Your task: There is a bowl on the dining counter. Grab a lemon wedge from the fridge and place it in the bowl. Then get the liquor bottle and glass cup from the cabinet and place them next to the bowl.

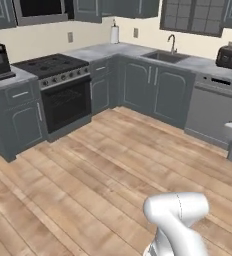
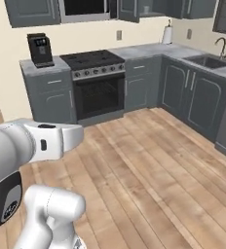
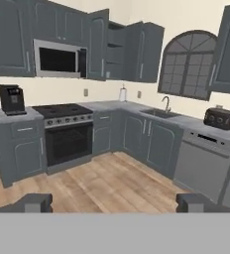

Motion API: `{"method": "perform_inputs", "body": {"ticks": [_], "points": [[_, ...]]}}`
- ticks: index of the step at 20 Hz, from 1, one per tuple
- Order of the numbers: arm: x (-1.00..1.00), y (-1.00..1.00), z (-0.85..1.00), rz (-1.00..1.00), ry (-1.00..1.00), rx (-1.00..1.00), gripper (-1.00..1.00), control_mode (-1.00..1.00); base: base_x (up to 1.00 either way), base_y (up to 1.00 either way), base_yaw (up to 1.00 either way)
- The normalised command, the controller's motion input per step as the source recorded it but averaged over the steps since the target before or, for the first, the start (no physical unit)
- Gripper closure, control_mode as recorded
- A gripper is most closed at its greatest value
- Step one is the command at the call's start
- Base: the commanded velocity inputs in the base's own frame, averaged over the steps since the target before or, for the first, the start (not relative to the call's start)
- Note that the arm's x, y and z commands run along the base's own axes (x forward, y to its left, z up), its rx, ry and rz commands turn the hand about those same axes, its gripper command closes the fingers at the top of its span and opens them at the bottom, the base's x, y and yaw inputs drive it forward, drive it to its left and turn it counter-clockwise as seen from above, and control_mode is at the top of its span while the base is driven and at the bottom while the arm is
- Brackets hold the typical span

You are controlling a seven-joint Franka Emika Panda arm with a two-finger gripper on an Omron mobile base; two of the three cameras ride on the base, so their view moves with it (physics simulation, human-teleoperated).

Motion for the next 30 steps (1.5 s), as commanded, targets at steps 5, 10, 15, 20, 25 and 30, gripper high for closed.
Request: {"method": "perform_inputs", "body": {"ticks": [5,10,15,20,25,30], "points": [[0.00,0.00,0.00,0.00,0.00,0.00,-1.00,1.00,1.00,-0.31,0.14],[0.00,0.00,0.00,0.00,0.00,0.00,-1.00,1.00,1.00,-0.30,0.14],[0.00,0.00,0.00,0.00,0.00,0.00,-1.00,1.00,1.00,-0.24,0.14],[0.00,0.00,0.00,0.00,0.00,0.00,-1.00,1.00,1.00,-0.23,0.15],[0.00,0.00,0.00,0.00,0.00,0.00,-1.00,1.00,1.00,-0.22,0.15],[0.00,0.00,0.00,0.00,0.00,0.00,-1.00,1.00,1.00,-0.24,0.15]]}}
